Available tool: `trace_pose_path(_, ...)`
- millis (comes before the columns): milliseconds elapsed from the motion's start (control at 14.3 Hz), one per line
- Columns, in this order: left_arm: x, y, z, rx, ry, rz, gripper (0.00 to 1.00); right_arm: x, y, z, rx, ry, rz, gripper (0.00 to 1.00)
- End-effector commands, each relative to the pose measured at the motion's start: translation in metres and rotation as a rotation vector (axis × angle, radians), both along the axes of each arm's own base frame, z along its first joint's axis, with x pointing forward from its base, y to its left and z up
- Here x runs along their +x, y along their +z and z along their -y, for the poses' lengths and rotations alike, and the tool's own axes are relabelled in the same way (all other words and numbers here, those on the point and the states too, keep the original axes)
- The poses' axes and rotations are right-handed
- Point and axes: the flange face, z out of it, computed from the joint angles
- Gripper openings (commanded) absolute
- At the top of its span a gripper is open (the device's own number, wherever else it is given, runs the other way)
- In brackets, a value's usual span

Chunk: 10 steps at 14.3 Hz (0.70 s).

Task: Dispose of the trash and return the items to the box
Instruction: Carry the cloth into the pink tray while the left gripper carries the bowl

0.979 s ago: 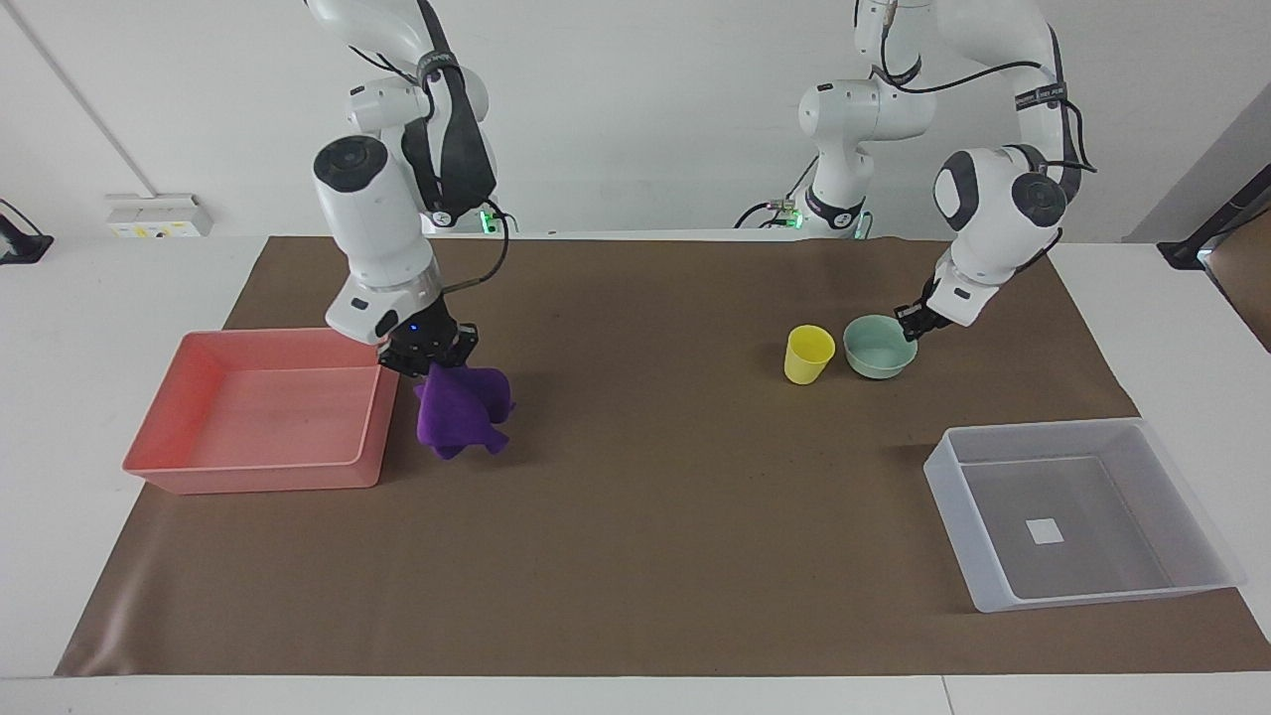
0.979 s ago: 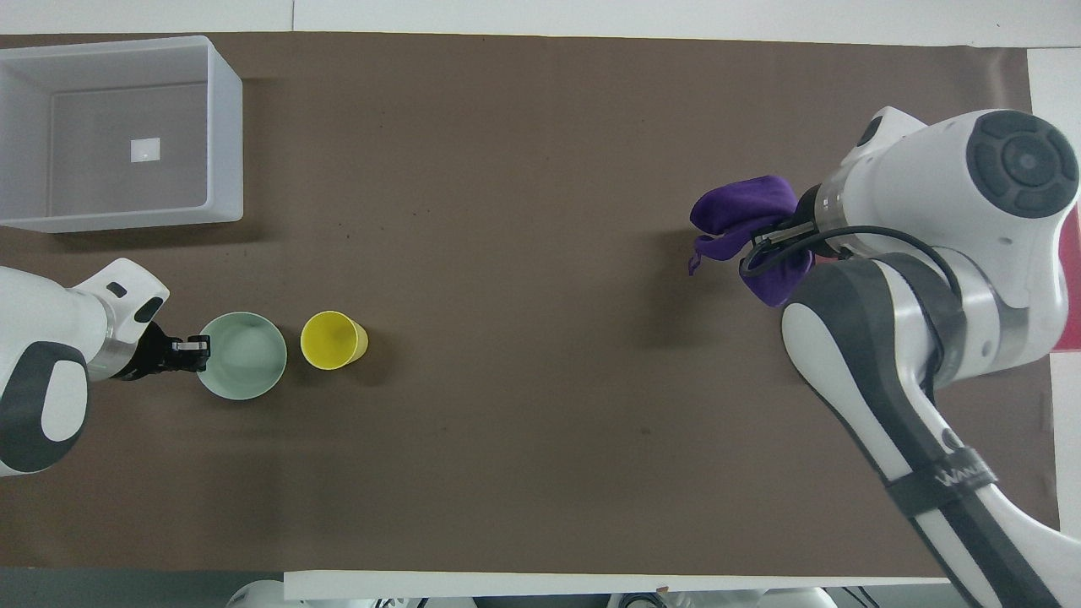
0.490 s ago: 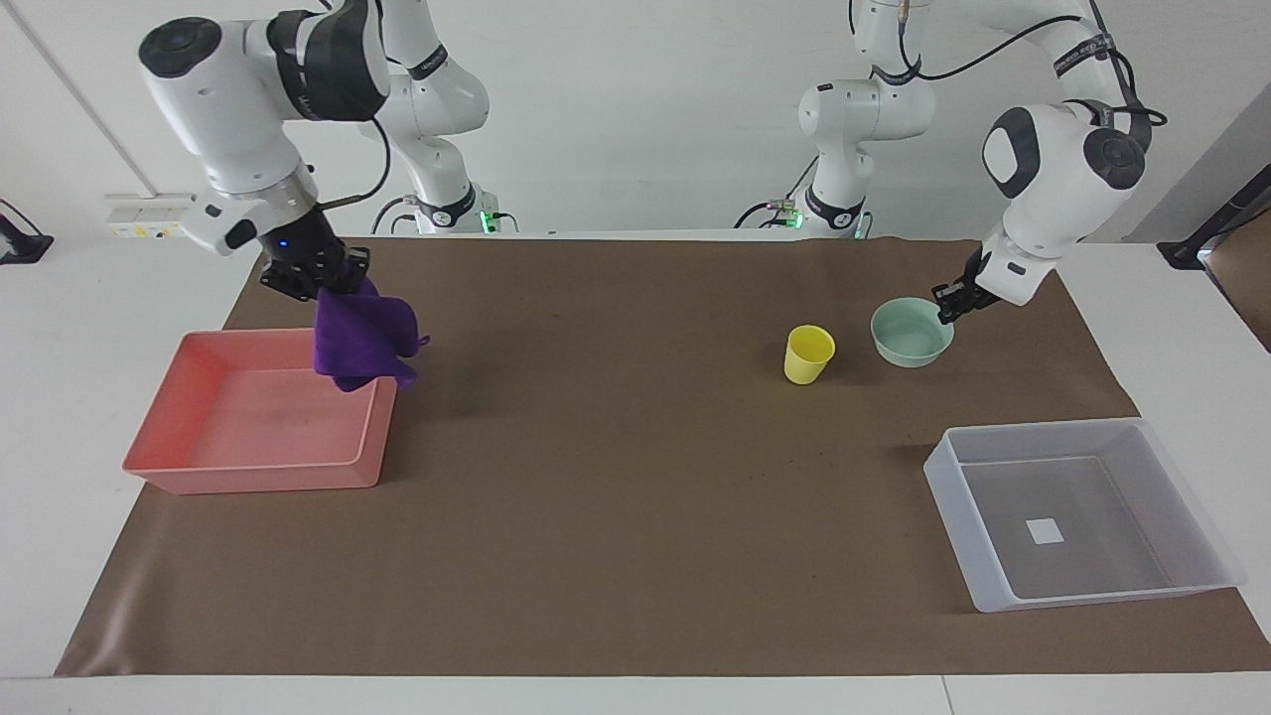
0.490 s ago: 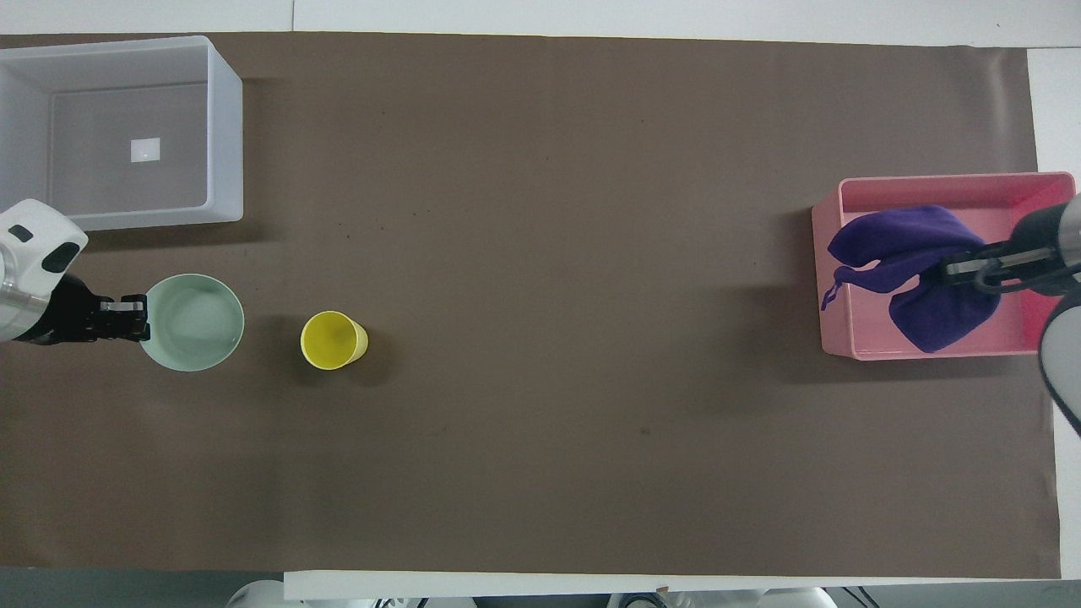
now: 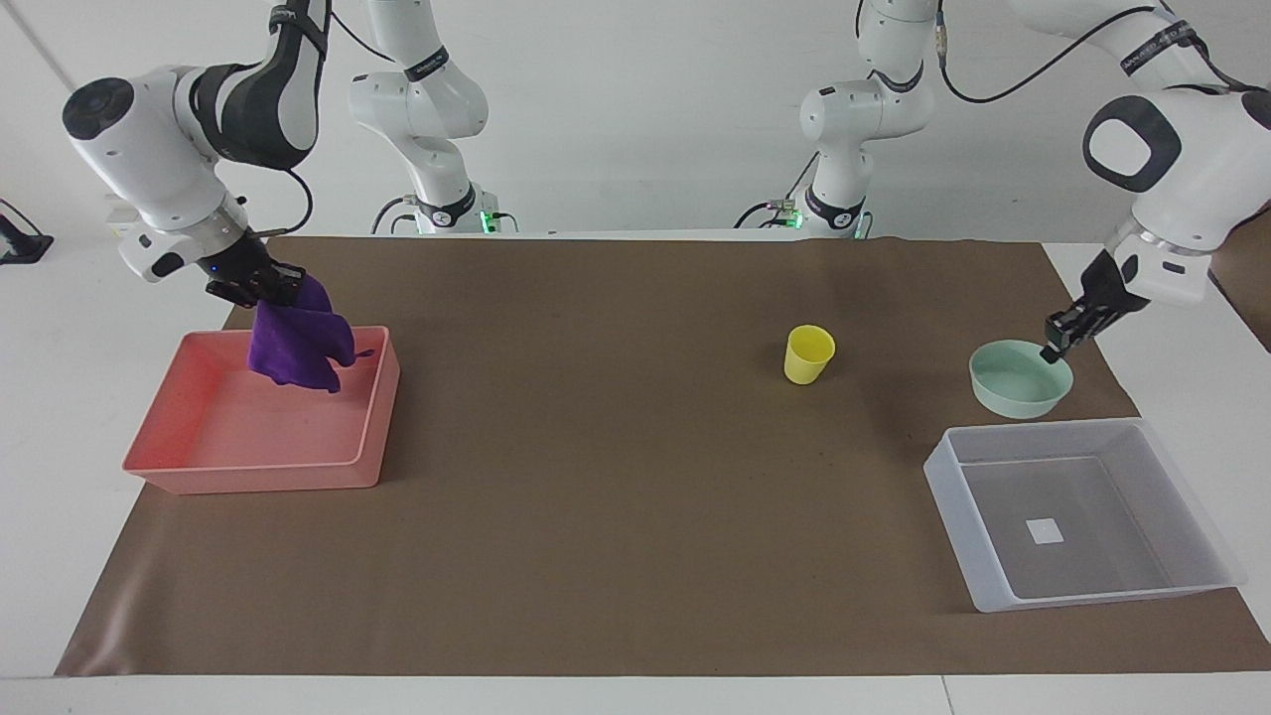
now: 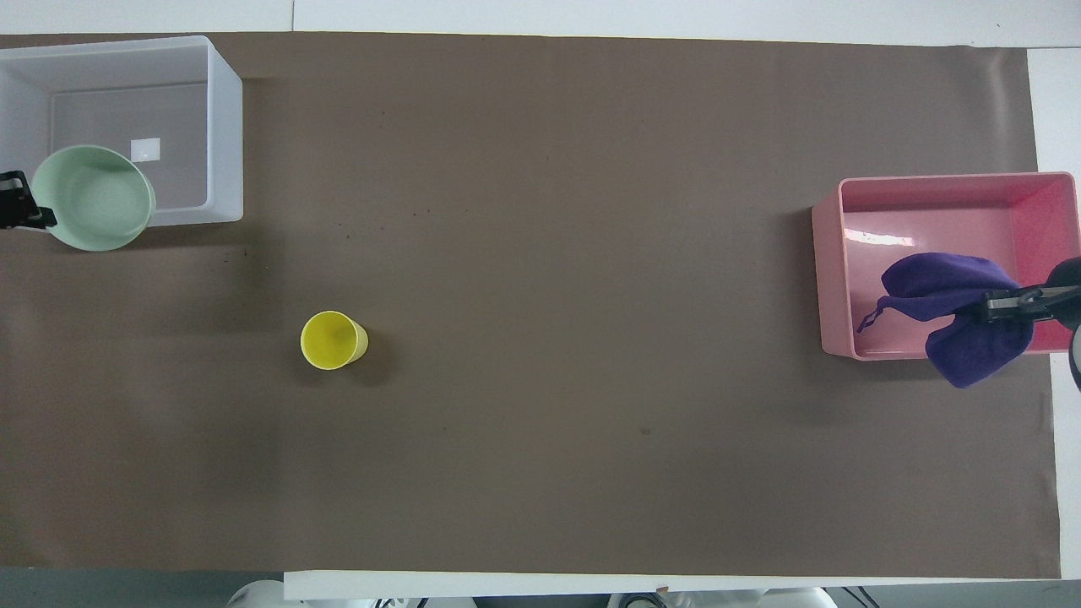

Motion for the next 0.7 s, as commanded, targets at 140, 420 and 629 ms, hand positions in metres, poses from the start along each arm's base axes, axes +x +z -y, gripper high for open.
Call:
trace_pose_path(140, 0.071, -0.046, -0.006, 0.016, 0.023, 0.072, 0.0, 0.007, -0.047, 0.018, -0.014, -0.021, -0.008, 0.09)
trace_pose_path(420, 0.076, -0.107, -0.005, 0.024, 0.023, 0.041, 0.0, 0.016, -0.069, 0.022, -0.015, 0.0, -0.02, 0.54)
trace_pose_path(629, 0.081, -0.12, -0.012, 0.033, 0.029, 0.06, 0.04, 0.023, -0.055, 0.009, -0.012, 0.022, -0.018, 0.99)
